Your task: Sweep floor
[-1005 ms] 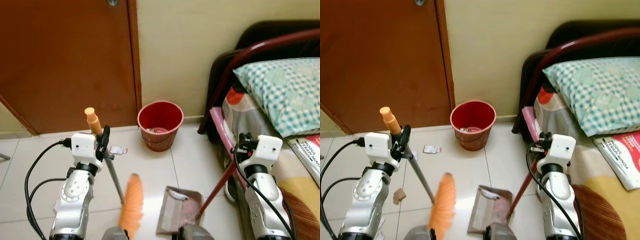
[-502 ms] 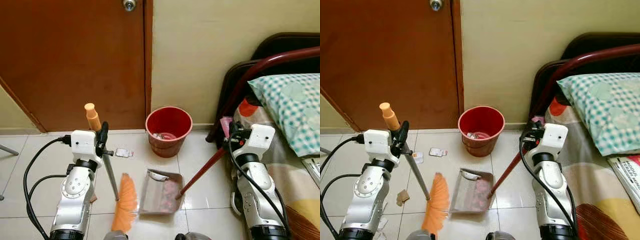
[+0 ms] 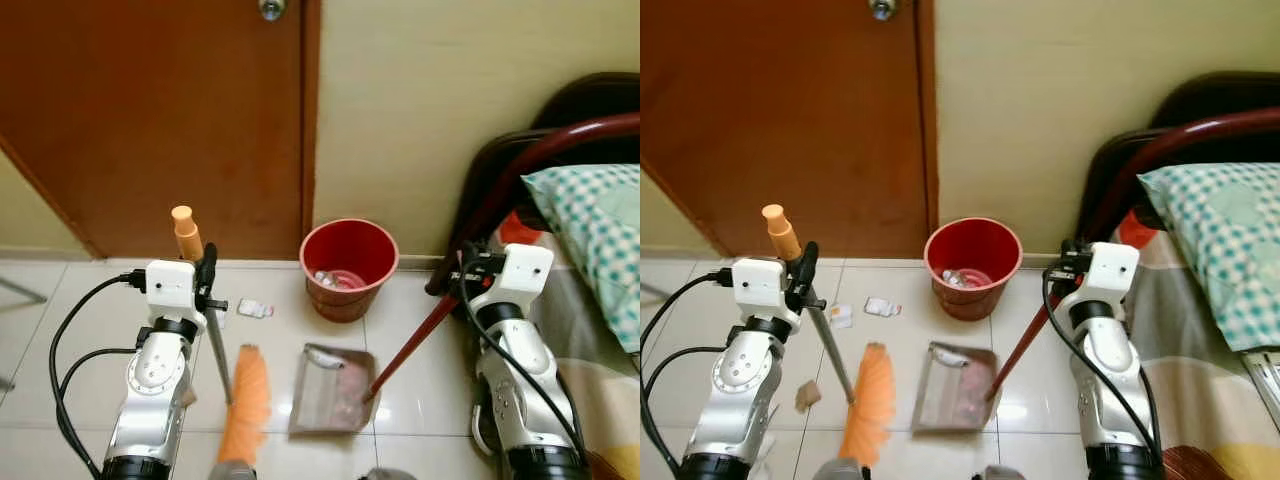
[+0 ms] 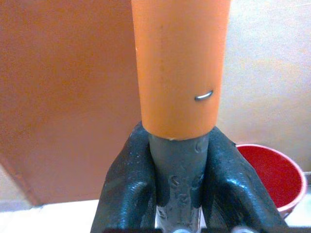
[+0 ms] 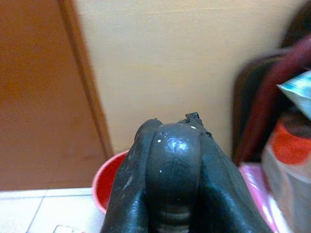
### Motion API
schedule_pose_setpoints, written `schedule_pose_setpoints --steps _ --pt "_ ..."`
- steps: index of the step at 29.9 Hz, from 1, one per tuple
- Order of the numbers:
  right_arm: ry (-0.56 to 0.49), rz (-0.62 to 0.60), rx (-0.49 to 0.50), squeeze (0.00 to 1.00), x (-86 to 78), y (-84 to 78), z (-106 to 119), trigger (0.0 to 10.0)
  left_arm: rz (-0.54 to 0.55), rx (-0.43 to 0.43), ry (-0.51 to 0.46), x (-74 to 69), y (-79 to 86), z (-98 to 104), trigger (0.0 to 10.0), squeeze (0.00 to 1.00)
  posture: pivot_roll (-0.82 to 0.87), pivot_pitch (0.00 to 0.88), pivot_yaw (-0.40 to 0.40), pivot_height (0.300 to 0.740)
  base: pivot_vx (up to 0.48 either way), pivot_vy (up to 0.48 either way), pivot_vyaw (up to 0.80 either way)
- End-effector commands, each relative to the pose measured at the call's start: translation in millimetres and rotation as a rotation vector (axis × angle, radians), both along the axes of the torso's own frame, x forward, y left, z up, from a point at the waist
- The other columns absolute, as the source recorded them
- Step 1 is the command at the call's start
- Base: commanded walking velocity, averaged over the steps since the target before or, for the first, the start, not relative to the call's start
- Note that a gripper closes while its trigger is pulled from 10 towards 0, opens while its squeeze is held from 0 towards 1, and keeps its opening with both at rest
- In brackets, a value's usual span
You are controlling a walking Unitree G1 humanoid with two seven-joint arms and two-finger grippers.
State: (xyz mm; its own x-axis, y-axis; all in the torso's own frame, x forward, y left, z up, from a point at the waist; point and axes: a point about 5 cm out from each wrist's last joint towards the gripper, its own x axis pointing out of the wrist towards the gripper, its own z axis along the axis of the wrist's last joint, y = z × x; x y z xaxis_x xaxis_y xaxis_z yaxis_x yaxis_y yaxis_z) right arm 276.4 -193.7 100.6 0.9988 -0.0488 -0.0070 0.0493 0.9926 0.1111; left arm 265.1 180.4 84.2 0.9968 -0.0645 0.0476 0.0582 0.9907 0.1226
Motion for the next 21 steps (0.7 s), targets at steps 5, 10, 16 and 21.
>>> schedule_pose_setpoints --steps 5,10,16,21 --pt "-0.043 0.021 0.014 0.0 2.1 2.9 12.2 10.0 0.023 0.066 0.0 0.3 10.0 0.1 10.0 0.0 -0.02 0.048 -0.033 0.74 0.0 0.0 0.0" --pt "-0.065 0.032 0.042 0.0 7.7 5.0 22.1 10.0 0.032 0.074 0.017 0.2 10.5 -3.1 10.0 0.0 -0.03 0.049 -0.033 0.74 0.0 0.0 0.0" --pt "-0.115 0.055 0.091 0.0 21.5 12.2 42.0 10.0 0.065 0.078 0.04 -0.8 15.0 -6.3 10.0 0.0 -0.03 0.049 -0.033 0.74 0.0 0.0 0.0" --pt "-0.169 0.087 0.138 0.0 37.6 20.5 65.9 10.0 0.084 0.067 0.049 -1.8 19.0 -8.0 10.0 0.0 -0.02 0.048 -0.033 0.74 0.0 0.0 0.0"
